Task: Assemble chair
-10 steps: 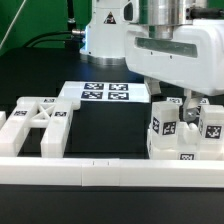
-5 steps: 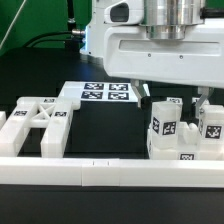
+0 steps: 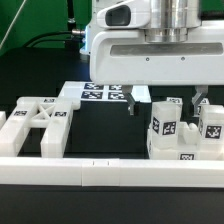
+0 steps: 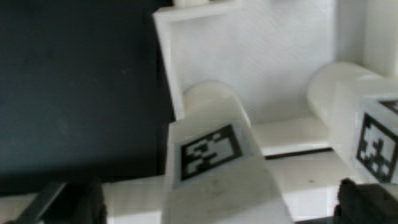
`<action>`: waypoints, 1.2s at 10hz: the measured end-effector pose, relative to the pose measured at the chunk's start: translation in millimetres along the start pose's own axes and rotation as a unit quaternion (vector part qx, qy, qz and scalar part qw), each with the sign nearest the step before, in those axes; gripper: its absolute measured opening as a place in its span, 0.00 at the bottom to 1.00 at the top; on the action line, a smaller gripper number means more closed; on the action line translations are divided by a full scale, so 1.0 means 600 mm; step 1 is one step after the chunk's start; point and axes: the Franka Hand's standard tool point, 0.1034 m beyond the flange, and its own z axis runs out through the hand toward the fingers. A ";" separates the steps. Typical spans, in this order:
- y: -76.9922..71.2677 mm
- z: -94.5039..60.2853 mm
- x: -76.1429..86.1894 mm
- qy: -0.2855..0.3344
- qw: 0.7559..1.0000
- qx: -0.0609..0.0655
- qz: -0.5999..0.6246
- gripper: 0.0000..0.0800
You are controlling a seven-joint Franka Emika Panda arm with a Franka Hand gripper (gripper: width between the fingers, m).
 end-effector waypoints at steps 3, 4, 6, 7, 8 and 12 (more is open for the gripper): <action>-0.001 0.002 -0.001 -0.001 0.998 -0.001 -0.059 0.81; -0.001 0.002 -0.001 -0.001 0.998 -0.001 -0.055 0.65; -0.001 0.003 -0.002 -0.001 0.999 -0.001 -0.052 0.48; 0.000 0.003 -0.002 -0.001 0.999 -0.001 -0.038 0.36; 0.000 0.003 -0.002 -0.001 0.999 -0.001 -0.037 0.36; -0.002 0.004 -0.002 0.000 0.965 0.007 0.261 0.36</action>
Offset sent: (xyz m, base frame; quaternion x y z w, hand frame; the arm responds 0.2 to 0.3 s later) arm 0.0000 0.0000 0.0000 0.0000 0.0000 0.0000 1.0000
